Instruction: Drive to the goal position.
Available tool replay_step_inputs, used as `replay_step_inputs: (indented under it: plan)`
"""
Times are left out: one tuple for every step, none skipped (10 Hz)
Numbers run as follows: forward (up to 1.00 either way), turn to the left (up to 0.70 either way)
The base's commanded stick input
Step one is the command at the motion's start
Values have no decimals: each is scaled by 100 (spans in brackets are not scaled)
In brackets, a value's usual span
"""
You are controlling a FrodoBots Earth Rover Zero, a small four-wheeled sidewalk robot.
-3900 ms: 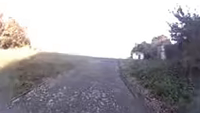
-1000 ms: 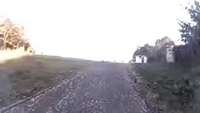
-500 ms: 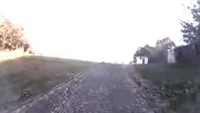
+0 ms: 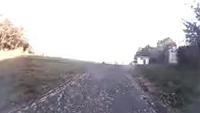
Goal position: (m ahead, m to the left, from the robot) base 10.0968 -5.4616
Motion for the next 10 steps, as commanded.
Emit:
replay_step_inputs:
  plan:
    - [70,0]
    - [70,0]
    - [70,0]
    - [70,0]
    - [70,0]
    - [70,0]
    - [70,0]
    - [70,0]
    - [70,0]
    - [70,0]
